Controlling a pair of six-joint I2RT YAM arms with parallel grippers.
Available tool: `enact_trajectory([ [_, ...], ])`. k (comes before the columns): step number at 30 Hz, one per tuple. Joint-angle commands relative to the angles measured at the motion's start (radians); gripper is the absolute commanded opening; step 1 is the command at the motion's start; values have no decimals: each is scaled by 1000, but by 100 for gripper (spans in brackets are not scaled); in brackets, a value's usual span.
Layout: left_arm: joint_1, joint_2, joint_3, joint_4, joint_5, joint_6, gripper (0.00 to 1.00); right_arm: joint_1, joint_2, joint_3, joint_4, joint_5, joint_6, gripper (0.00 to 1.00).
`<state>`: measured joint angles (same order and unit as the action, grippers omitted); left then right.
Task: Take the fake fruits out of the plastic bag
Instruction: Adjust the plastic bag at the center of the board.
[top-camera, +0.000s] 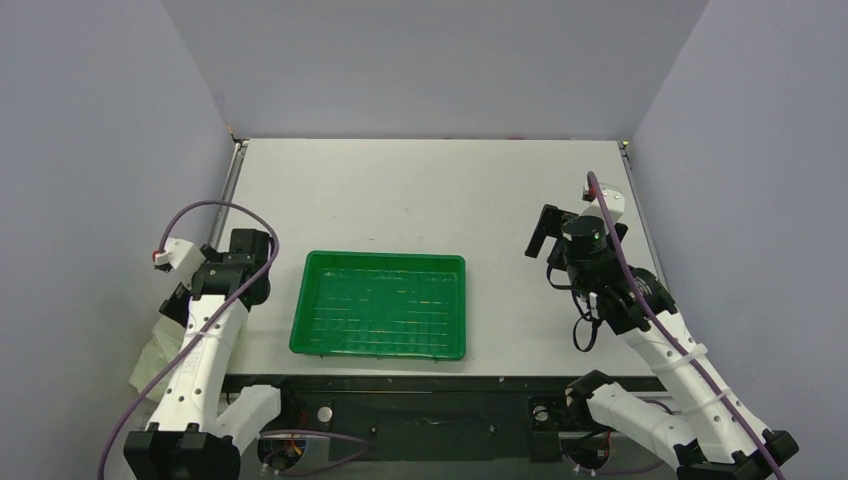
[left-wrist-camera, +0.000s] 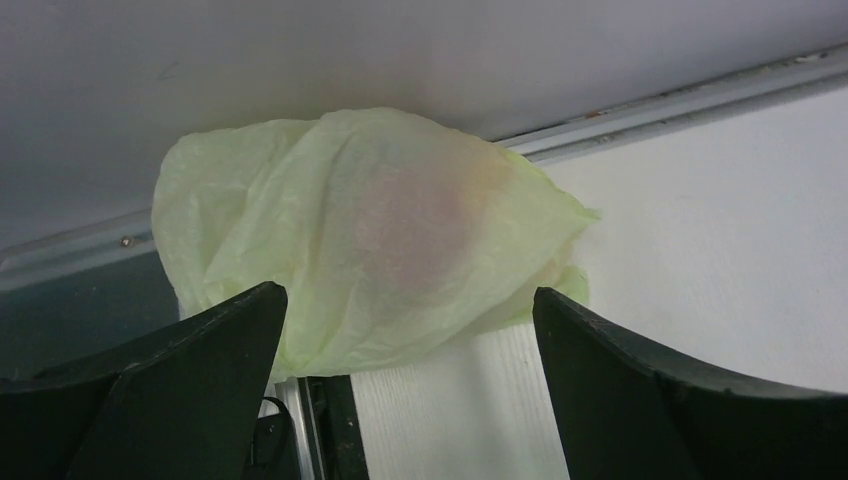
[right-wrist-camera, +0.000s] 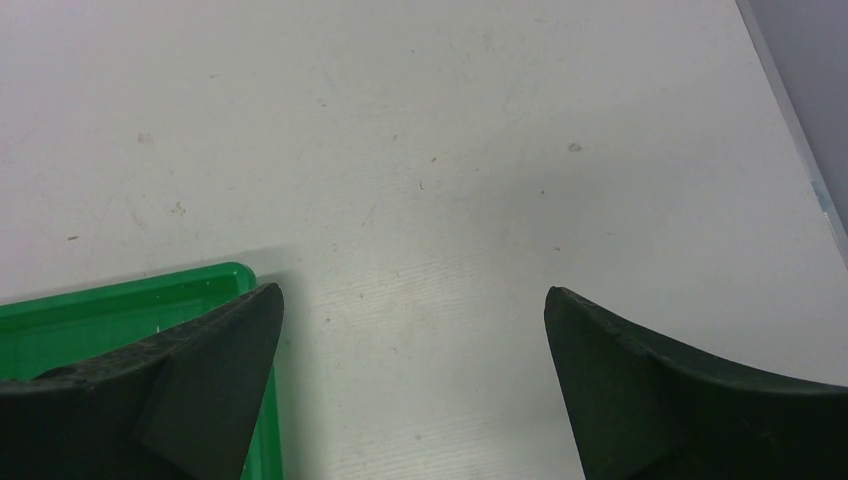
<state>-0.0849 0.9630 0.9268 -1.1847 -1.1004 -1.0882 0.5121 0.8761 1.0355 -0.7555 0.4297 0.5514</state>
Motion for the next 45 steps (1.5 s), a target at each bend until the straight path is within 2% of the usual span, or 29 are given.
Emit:
enact_trajectory([
  [1, 131, 23, -22, -52, -22, -126, 93, 5, 7, -9, 39, -2, -5, 100],
  [7, 215, 105, -52, -58, -31, -237, 93, 5, 20, -8, 44, -3, -9, 100],
  [10, 225, 166, -76, -41, -25, -275, 93, 5, 29, -5, 48, -4, -14, 100],
  [13, 226, 205, -103, -31, -1, -316, 89, 5, 35, 0, 48, -2, -22, 100],
  [17, 239, 240, -142, 50, 48, -293, 72, 4, 35, 4, 48, 13, -30, 100],
  [18, 243, 243, -151, 80, 63, -273, 58, 4, 34, 3, 48, 17, -32, 100],
  [19, 245, 244, -154, 96, 75, -260, 50, 4, 32, 3, 48, 19, -33, 100],
  [20, 246, 241, -157, 130, 82, -230, 35, 5, 30, 3, 47, 22, -35, 100],
  [22, 246, 229, -156, 183, 100, -173, 22, 3, 26, 3, 48, 23, -36, 100],
  [23, 245, 217, -156, 202, 112, -152, 20, 2, 23, 5, 48, 24, -36, 100],
  [26, 246, 187, -148, 285, 135, -45, 1, 2, 21, 6, 48, 28, -36, 100],
  [29, 245, 147, -126, 329, 184, 22, 0, 2, 22, 7, 47, 30, -35, 100],
  [32, 245, 104, -113, 442, 273, 172, 0, 2, 29, 10, 48, 26, -33, 100],
  [37, 246, 9, -90, 659, 556, 415, 0, 3, 48, 14, 48, 12, -28, 99],
  [42, 245, -11, -71, 836, 812, 527, 0, 3, 58, 20, 45, -9, -22, 99],
  [45, 245, 57, -28, 924, 923, 545, 0, 4, 63, 32, 38, -19, -22, 99],
])
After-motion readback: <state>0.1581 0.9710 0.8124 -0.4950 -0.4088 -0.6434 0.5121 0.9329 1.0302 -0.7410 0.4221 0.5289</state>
